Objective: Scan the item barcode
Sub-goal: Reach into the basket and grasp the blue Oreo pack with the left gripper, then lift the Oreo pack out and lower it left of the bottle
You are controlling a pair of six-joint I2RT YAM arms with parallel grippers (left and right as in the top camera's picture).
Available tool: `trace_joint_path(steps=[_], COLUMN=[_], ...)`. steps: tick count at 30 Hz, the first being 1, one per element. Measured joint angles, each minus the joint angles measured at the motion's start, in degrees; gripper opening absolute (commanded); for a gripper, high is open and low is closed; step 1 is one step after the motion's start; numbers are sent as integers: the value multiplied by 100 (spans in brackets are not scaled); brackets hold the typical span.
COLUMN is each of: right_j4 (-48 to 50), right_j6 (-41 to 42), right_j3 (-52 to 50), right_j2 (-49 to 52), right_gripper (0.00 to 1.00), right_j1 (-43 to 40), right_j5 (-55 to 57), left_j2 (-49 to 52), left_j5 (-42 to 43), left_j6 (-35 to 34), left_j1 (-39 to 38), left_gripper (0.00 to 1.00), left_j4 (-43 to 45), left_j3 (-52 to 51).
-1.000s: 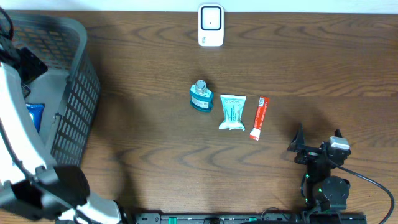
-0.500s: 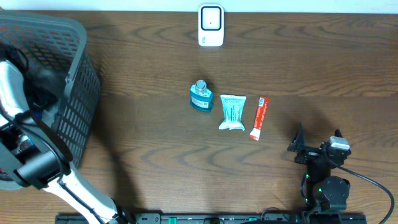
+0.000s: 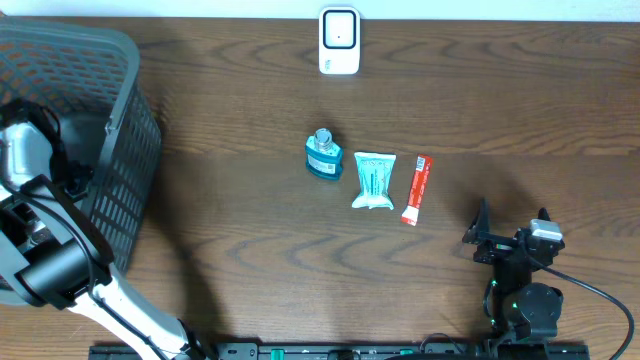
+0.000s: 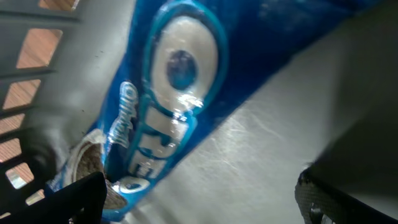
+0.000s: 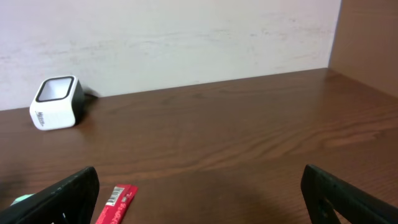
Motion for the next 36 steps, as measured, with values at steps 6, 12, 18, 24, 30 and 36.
trace_joint_path(steps=[6,12,18,24,30,36], right_j4=[0,0,0,0,0,0], right_j6=[0,0,2,0,0,0], right_j3=[0,0,0,0,0,0], right_j2=[0,0,0,0,0,2], right_gripper=[99,99,99,99,99,99], right_j1=[0,0,0,0,0,0], right_j5=[0,0,0,0,0,-2], left_j2=[-4,-13,-50,-94,-297,-1648], left_j5=[2,505,1152,1412,2234,2551], left_j6=[245,376,651,455,120,-616], left_j1=[264,743,1047,1029,785,313], left_gripper=[98,47,8,7,7,7], left_j4=[105,249,321,267,157,496], left_j3=[-7,-22,-127,-131,-76,557])
